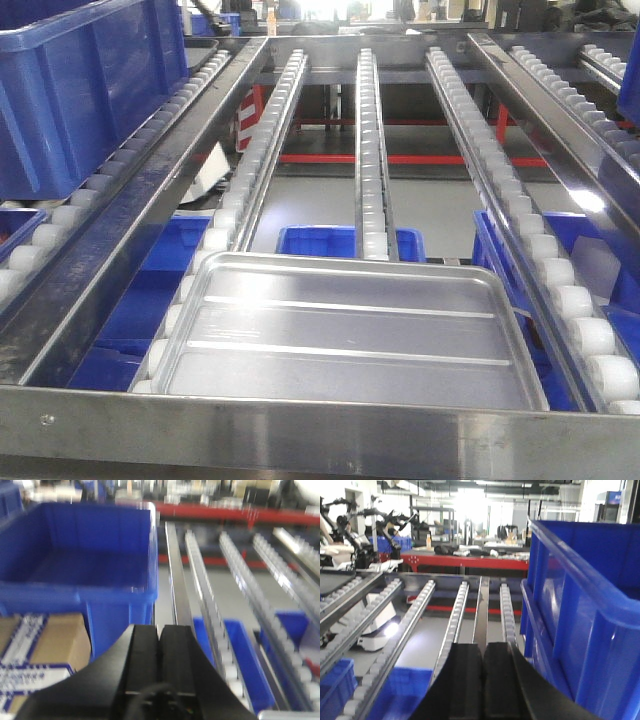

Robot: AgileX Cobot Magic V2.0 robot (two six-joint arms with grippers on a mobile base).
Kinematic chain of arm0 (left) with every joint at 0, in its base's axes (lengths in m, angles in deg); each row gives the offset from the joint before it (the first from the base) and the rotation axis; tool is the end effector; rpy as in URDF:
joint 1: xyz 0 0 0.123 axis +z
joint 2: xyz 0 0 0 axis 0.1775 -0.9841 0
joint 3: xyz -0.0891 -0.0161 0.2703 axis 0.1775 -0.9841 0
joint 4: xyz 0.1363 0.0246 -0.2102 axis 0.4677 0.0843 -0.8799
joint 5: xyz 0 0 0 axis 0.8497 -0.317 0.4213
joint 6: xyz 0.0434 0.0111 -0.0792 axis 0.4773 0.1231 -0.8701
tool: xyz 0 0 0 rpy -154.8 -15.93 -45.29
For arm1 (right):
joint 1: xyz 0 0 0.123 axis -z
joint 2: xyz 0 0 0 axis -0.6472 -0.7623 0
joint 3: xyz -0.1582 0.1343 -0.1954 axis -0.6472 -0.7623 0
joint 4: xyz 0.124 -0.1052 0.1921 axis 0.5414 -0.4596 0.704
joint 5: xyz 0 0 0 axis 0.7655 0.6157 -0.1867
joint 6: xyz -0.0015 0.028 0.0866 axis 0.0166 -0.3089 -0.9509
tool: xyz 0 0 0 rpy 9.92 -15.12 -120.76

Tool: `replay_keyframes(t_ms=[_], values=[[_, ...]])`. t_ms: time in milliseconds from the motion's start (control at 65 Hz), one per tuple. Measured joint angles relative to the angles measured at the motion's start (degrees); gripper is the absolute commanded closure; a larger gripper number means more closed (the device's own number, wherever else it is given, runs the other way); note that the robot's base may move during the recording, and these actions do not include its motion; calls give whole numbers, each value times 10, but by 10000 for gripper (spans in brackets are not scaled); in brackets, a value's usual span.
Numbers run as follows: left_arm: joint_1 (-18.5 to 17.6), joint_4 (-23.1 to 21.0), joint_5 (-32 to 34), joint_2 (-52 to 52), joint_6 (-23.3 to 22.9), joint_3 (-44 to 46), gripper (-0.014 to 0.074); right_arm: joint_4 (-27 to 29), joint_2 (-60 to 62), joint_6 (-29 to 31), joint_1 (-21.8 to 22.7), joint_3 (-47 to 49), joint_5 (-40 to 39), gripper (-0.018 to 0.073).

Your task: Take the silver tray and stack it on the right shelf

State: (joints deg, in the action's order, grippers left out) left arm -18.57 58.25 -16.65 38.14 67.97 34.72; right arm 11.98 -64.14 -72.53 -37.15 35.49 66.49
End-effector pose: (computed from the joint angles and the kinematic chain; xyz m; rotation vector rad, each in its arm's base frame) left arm 0.0931 -0.0153 0.3452 0.1153 1.6214 -0.1427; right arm 0.0584 -0.0040 0.3283 0.0418 1.4240 -0.0560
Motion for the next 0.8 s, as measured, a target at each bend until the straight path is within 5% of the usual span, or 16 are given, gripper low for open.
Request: replay_keyframes(t_ms=[108,277,523,800], values=[[0,-8,-14,-52,0,25,685,0,-14,0,0,1,5,193],[-18,-9,-64,-115,0,65,671,0,-18,0,-18,1,17,183],[-78,-13,-90,-175,3,84,292,0,-41,-1,-90,3,32,183],[-149,-62,-92,-233,4,85,302,15,-138,-2,-206,4,34,185]])
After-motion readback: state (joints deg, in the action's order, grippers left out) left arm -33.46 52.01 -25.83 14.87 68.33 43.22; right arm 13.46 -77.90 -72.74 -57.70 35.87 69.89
